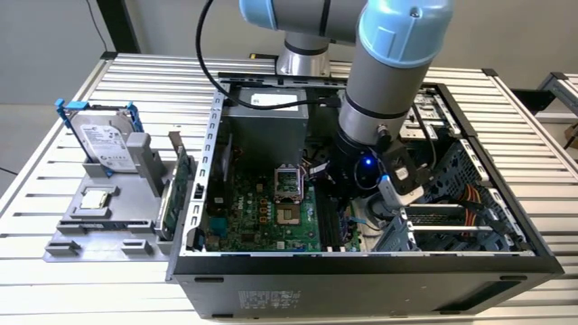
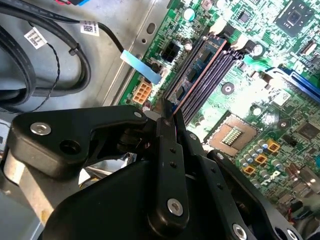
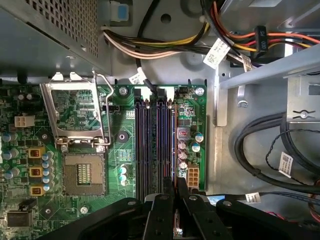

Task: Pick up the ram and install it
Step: 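Insert the ram into the slot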

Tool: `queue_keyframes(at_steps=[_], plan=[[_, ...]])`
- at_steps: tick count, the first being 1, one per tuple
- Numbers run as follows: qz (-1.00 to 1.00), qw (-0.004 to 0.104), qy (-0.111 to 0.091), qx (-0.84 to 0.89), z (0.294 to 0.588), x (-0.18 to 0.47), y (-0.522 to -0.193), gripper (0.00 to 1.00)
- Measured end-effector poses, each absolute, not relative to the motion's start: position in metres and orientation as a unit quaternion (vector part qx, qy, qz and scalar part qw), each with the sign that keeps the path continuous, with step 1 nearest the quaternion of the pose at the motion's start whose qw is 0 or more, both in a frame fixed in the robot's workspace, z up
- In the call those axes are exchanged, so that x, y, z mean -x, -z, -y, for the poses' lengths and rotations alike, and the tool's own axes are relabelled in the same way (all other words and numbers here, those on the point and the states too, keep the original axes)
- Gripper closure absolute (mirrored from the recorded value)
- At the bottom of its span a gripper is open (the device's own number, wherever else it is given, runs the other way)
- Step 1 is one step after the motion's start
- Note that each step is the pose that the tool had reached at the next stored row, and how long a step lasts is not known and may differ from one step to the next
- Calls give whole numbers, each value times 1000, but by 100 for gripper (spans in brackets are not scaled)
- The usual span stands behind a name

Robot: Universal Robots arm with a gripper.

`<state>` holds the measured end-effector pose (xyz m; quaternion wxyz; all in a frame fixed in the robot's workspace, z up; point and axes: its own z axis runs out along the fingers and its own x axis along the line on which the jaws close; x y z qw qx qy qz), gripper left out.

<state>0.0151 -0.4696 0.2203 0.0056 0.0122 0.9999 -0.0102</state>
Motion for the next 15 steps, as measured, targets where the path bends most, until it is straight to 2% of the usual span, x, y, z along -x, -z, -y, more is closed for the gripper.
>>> queue_keyframes(at_steps=[15], plan=[[-1000, 6, 10, -11, 469, -13, -216, 100]])
